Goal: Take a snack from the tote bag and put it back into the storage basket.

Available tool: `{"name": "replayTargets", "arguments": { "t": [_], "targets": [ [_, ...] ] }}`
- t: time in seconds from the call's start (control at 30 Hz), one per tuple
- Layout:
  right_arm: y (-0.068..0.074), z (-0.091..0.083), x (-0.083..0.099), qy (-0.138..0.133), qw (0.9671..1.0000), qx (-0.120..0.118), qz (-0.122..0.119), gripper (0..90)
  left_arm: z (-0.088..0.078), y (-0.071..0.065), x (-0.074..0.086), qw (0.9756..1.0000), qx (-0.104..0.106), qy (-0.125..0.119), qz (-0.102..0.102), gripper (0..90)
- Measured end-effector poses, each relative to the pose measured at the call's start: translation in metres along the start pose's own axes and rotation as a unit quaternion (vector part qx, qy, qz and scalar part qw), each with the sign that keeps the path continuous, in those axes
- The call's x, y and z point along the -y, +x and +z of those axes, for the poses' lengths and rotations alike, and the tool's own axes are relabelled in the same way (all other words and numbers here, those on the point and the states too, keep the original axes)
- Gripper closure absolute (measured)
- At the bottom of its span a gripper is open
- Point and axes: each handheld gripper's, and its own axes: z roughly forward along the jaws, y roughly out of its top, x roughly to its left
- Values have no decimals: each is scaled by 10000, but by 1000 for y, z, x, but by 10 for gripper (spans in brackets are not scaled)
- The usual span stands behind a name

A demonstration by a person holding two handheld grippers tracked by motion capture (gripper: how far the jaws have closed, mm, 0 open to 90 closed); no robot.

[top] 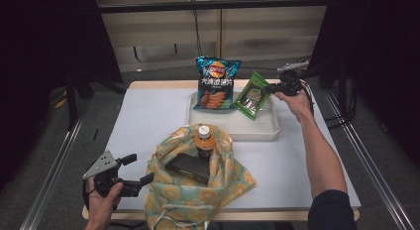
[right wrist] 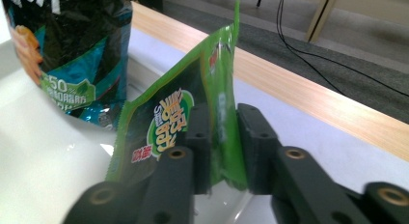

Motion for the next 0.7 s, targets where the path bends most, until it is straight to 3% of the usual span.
{"name": "replayTargets", "arguments": {
  "t": [0.17, 0.3, 0.37, 0.47, 0.57, 0.7],
  "targets": [
    [-2, -2, 2, 26, 10000, 61, 67, 703, 0, 0, 0, 10000, 41, -20, 10, 34],
    [-2, -8, 5, -81, 9997, 173, 157, 596, 1, 0, 0, 10000, -12, 5, 12, 34],
    [-3, -14, 5, -144, 9994, 253, 194, 535, 0, -1, 0, 10000, 56, -52, 36, 34],
    [-1, -28, 4, -354, 9986, 265, 296, 498, -1, -2, -1, 10000, -2, -25, 70, 34],
    [9, -40, 3, -491, 9984, 122, 251, 548, -1, -3, -1, 10000, -2, -50, 47, 34],
    [27, -44, 5, -547, 9979, -270, 210, 728, -1, -3, -2, 10000, 8, -61, 53, 34]
  ]
}}
